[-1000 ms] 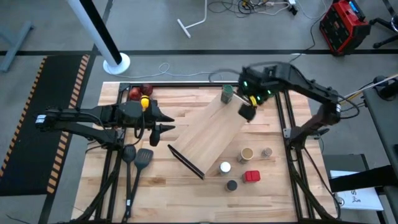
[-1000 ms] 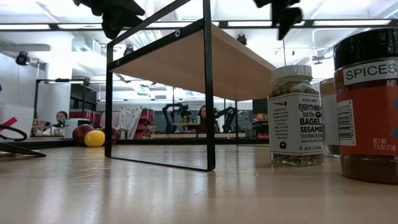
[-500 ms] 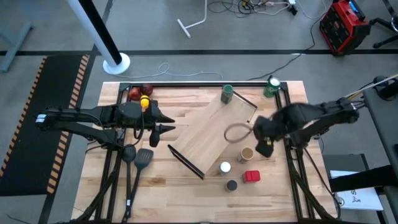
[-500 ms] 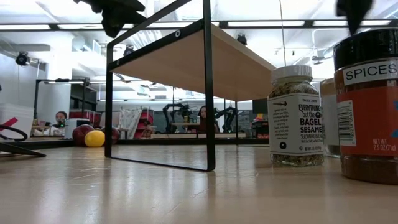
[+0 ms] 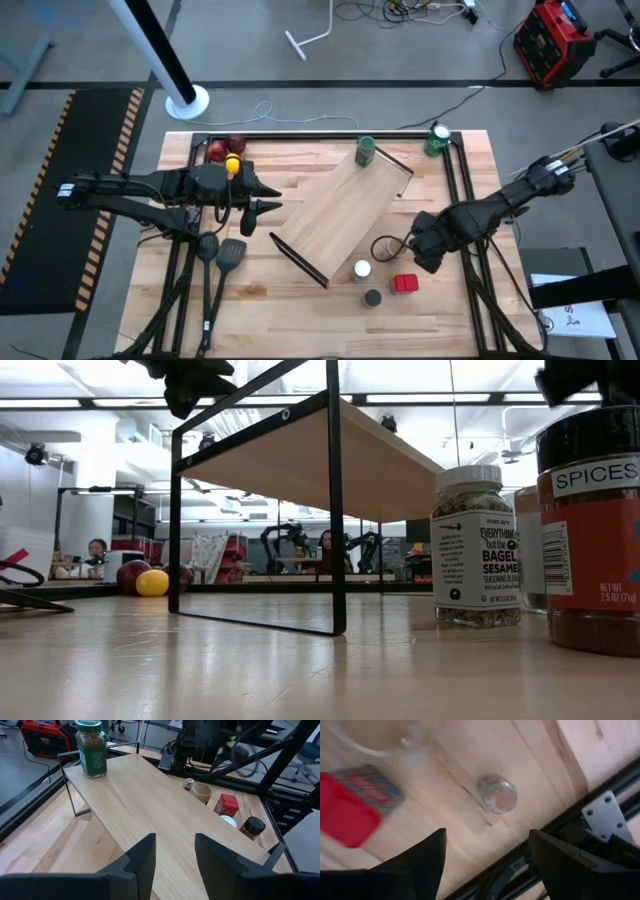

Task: Shelf spices
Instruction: Put the brown seasoning bottle on the shelf aligned with the green seasoning bottle, then put the white seasoning bottle on the shelf

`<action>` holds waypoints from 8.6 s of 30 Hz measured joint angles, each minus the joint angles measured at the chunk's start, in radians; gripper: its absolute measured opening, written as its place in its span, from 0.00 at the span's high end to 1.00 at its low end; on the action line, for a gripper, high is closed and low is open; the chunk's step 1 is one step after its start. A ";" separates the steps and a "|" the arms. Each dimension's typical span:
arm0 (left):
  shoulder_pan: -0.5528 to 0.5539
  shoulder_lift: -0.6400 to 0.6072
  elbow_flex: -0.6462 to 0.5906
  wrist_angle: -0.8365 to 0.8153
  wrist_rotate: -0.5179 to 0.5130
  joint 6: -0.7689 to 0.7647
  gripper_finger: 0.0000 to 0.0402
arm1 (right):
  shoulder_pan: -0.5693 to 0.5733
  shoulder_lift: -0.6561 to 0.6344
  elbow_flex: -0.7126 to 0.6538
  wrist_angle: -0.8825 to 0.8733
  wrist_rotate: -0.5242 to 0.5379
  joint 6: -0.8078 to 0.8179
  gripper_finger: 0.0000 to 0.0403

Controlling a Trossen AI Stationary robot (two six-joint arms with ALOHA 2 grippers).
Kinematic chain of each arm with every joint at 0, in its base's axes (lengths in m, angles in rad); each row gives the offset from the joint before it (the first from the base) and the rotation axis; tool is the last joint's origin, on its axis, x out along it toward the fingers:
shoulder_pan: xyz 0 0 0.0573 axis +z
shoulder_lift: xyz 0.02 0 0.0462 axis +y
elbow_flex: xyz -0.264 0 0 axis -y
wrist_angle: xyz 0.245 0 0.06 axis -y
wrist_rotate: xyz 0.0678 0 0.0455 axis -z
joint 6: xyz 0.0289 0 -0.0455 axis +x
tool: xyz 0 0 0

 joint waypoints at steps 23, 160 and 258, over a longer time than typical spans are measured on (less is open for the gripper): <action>0.001 0.000 0.000 0.017 0.000 0.003 0.69 | -0.026 -0.160 -0.345 0.235 0.022 0.099 0.26; -0.016 0.000 -0.003 0.024 0.016 -0.009 0.69 | -0.787 0.490 0.662 -0.082 0.048 -0.795 0.58; -0.229 0.873 0.777 -0.091 0.017 0.196 0.70 | 0.399 0.174 0.026 0.215 0.804 0.248 0.23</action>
